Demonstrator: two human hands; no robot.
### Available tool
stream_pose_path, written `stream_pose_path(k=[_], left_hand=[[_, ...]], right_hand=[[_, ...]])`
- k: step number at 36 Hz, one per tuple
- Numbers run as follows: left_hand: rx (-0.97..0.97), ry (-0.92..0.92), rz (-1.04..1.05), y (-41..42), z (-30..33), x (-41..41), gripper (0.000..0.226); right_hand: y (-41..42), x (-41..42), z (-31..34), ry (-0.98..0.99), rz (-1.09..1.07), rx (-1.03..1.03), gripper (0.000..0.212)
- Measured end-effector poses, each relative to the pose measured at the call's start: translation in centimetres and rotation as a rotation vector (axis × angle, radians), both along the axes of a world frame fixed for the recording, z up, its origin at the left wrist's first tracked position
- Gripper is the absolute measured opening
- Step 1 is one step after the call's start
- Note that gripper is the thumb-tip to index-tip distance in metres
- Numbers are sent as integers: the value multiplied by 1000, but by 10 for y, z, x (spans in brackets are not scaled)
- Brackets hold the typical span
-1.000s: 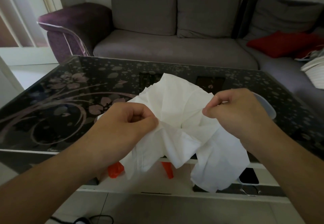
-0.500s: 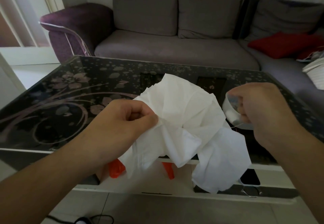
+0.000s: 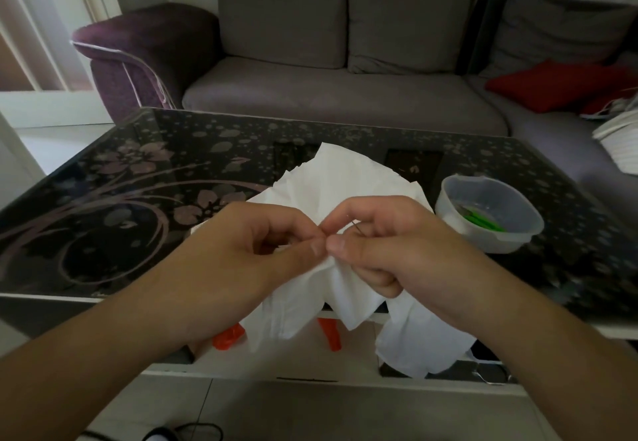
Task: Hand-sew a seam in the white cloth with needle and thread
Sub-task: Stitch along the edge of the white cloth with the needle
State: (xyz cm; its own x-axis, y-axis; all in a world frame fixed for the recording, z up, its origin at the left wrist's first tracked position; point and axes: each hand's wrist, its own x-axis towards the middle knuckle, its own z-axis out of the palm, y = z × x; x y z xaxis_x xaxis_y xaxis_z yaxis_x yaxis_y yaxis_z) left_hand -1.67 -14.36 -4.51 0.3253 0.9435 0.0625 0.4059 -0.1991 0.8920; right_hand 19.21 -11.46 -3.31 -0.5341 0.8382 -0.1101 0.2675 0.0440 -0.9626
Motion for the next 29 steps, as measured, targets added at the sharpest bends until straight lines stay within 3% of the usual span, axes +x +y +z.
stream_pose_path(k=[15, 22, 29], left_hand=[[-45, -33, 26, 1, 4, -3, 13], [-32, -34, 70, -1, 4, -1, 13], [-24, -43, 83, -1, 6, -1, 13]], right_hand=[[2, 4, -2, -49, -112, 96, 21], [5, 7, 11, 128, -179, -48, 37], [-7, 9, 13, 84, -81, 35, 31]])
